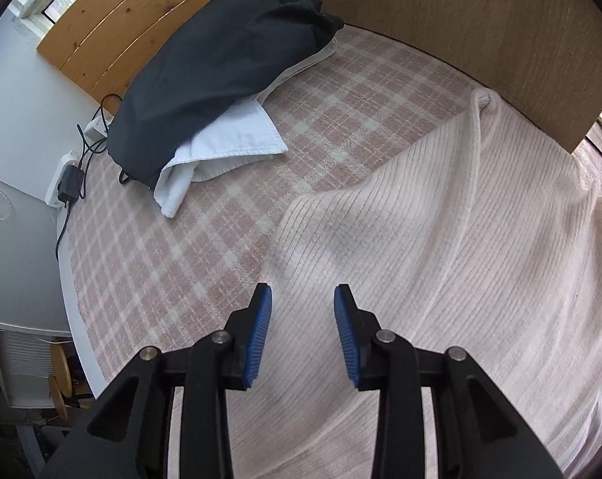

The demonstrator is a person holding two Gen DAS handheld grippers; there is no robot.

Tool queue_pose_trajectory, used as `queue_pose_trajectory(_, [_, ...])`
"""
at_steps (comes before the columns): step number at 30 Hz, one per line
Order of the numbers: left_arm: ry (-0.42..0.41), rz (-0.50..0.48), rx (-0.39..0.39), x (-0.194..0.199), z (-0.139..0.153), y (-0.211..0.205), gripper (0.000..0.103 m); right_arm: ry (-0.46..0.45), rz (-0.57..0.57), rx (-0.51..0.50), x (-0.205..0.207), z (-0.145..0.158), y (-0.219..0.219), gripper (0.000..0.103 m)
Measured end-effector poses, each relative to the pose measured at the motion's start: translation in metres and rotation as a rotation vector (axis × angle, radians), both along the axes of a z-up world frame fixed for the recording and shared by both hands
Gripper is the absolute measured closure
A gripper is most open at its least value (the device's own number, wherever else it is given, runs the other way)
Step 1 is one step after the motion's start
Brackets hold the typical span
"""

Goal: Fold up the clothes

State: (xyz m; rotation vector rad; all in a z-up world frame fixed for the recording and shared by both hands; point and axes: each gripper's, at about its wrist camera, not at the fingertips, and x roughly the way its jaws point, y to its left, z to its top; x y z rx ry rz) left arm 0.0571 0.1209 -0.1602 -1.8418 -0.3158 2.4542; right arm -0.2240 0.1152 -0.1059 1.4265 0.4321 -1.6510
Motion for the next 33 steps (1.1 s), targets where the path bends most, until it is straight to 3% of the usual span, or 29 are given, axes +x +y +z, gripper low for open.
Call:
queue_pose_trajectory(2, [0.009,-0.014,0.005,-0.003,-0.007,-0.003,0.079,0.004,-0.008,0.017,0.002,-0.002,-0.006,0.070])
queue_pose_trajectory(4, [0.034,-0.017,0.022,-0.002,-0.007,-0.005,0.095,0.004,-0.014,0.036,0.003,-0.006,-0.013,0.069])
queue_pose_trajectory(5, [0.042,-0.015,0.039,-0.001,-0.007,-0.007,0.098,0.001,-0.016,0.047,0.004,-0.010,-0.018,0.067])
queue_pose_trajectory(12, [0.094,0.031,0.020,0.008,0.007,-0.025,0.098,-0.003,-0.057,0.098,-0.003,-0.024,-0.031,0.064])
queue_pose_trajectory(14, [0.090,0.044,0.011,0.007,0.004,-0.031,0.095,-0.008,-0.053,0.103,-0.002,-0.020,-0.031,0.064])
queue_pose_trajectory(16, [0.052,0.090,0.033,0.004,-0.002,-0.036,0.082,0.034,-0.066,0.092,0.001,-0.009,-0.029,0.064])
queue_pose_trajectory(17, [0.036,0.107,0.028,0.002,-0.006,-0.037,0.070,0.062,-0.080,0.085,0.002,-0.003,-0.028,0.063])
queue_pose_trajectory(18, [0.023,0.123,0.020,0.000,-0.009,-0.038,0.065,0.076,-0.085,0.086,0.004,0.000,-0.029,0.058])
queue_pose_trajectory(20, [0.021,0.131,0.016,-0.004,-0.014,-0.039,0.065,0.091,-0.080,0.104,0.008,0.000,-0.035,0.050])
queue_pose_trajectory(26, [0.046,0.020,-0.034,-0.017,-0.019,-0.023,0.069,0.174,-0.087,0.248,0.016,-0.028,-0.053,0.050])
queue_pose_trajectory(27, [0.055,0.003,-0.032,-0.017,-0.019,-0.020,0.076,0.198,-0.100,0.237,0.017,-0.028,-0.053,0.054])
queue_pose_trajectory(30, [0.083,-0.045,-0.020,-0.015,-0.018,-0.016,0.091,0.243,-0.113,0.222,0.018,-0.025,-0.050,0.078])
queue_pose_trajectory(31, [0.089,-0.059,-0.028,-0.015,-0.018,-0.014,0.091,0.239,-0.113,0.197,0.017,-0.023,-0.046,0.088])
queue_pose_trajectory(33, [0.096,-0.071,-0.039,-0.015,-0.017,-0.009,0.093,0.169,-0.159,0.119,0.008,-0.019,-0.029,0.092])
